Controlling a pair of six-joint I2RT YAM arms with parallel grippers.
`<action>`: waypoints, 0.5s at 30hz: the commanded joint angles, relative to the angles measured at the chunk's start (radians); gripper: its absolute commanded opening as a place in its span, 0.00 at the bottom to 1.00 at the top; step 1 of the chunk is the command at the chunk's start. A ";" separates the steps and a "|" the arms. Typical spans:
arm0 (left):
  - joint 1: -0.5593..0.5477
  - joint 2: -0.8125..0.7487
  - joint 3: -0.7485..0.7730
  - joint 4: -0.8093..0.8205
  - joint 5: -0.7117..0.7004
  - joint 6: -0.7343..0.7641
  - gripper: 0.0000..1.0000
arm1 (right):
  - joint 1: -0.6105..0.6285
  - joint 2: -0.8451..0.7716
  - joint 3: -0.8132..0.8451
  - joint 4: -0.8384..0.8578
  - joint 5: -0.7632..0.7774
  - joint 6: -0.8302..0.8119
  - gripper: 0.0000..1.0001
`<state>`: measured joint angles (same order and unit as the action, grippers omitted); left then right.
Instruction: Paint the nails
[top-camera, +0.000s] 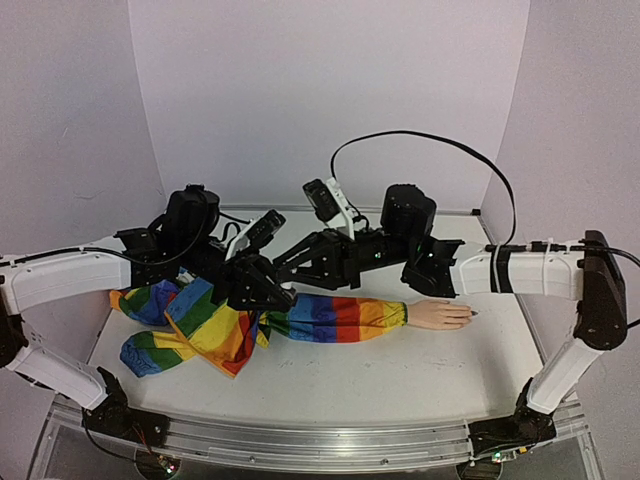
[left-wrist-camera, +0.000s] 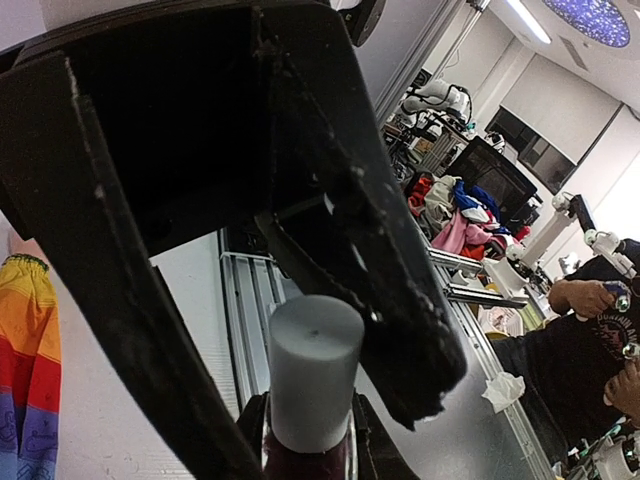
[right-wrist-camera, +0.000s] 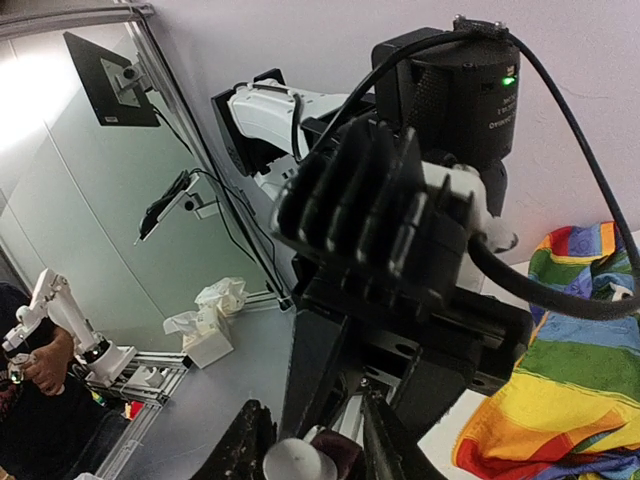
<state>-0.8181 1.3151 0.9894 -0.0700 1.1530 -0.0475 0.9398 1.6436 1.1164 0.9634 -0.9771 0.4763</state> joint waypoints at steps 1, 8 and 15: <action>-0.006 -0.002 0.052 0.042 0.037 -0.003 0.00 | 0.016 0.012 0.060 0.079 -0.048 0.004 0.27; -0.004 -0.053 0.020 0.042 -0.138 0.023 0.00 | 0.018 -0.008 0.019 0.075 -0.014 -0.006 0.00; -0.002 -0.197 -0.085 0.031 -1.036 0.132 0.00 | 0.055 -0.030 0.009 -0.214 0.442 -0.089 0.00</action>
<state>-0.8398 1.2011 0.9260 -0.0795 0.7494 0.0013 0.9451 1.6535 1.1168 0.9371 -0.8272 0.4335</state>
